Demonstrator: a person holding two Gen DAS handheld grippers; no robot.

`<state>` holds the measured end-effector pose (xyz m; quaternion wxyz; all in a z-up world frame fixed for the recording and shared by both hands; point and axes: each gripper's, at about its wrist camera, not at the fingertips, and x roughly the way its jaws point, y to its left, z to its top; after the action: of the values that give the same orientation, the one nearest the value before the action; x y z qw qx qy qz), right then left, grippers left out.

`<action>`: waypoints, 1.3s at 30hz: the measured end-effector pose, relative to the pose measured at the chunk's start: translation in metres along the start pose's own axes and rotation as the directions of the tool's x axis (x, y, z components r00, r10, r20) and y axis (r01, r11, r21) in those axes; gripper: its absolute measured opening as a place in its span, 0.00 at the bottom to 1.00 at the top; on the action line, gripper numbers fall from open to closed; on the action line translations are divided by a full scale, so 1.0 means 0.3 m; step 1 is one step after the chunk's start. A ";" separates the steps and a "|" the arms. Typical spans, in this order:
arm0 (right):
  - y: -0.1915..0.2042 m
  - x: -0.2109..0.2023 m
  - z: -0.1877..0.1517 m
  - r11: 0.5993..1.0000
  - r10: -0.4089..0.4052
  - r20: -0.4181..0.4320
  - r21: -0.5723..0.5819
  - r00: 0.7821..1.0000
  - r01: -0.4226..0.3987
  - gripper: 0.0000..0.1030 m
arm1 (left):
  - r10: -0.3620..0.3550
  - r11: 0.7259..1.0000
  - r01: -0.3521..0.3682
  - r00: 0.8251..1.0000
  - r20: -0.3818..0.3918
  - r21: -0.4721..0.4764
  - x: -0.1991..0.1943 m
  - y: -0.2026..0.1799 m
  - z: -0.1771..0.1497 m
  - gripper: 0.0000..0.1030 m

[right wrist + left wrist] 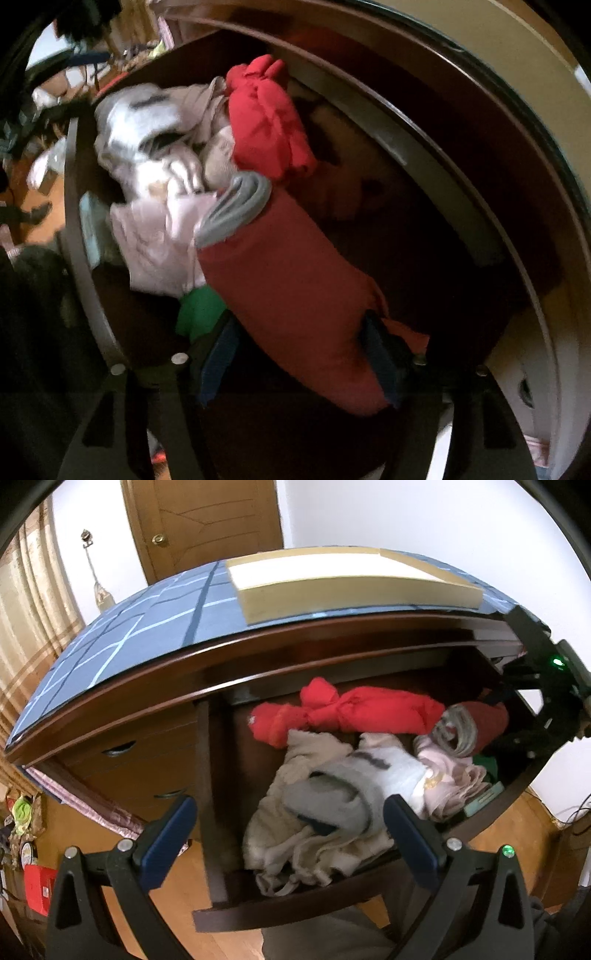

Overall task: Take underwear out of drawer
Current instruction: 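Grasp the grey sock with the left gripper while the right gripper grasps the red rolled garment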

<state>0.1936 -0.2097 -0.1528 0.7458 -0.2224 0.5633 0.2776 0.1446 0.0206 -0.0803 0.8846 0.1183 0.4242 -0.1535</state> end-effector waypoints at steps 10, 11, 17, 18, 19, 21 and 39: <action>-0.111 0.017 0.006 0.939 0.081 0.049 0.330 0.995 -0.093 0.60 | -0.017 0.999 0.020 0.998 -0.067 0.041 0.096 -0.073 0.046 0.99; -0.139 0.010 -0.008 0.908 0.106 0.076 0.399 0.992 -0.127 0.59 | -0.022 0.999 0.025 0.997 -0.078 0.039 0.111 -0.078 0.049 0.99; -0.227 -0.005 -0.079 0.692 0.166 0.222 0.668 0.961 -0.274 0.55 | -0.024 0.997 0.035 0.988 -0.155 0.070 0.195 -0.098 0.062 1.00; -0.217 -0.005 -0.083 0.690 0.156 0.224 0.673 0.962 -0.268 0.55 | -0.030 0.996 0.044 0.985 -0.170 0.075 0.205 -0.103 0.060 1.00; -0.206 -0.002 -0.082 0.696 0.138 0.224 0.671 0.965 -0.255 0.55 | -0.037 0.995 0.054 0.981 -0.191 0.083 0.216 -0.112 0.057 1.00; -0.182 0.001 -0.081 0.703 0.120 0.223 0.669 0.967 -0.241 0.55 | -0.042 0.992 0.065 0.976 -0.215 0.104 0.231 -0.129 0.049 1.00; -0.108 -0.077 -0.182 0.519 0.163 0.524 0.675 0.836 -0.524 0.47 | -0.194 0.969 0.168 0.971 -0.136 -0.181 0.176 0.007 0.009 0.29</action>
<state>0.1711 -0.2728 -0.1445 0.7892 0.3148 0.4958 0.1799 0.1787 0.0126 -0.1201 0.8385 0.0152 0.5113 -0.1879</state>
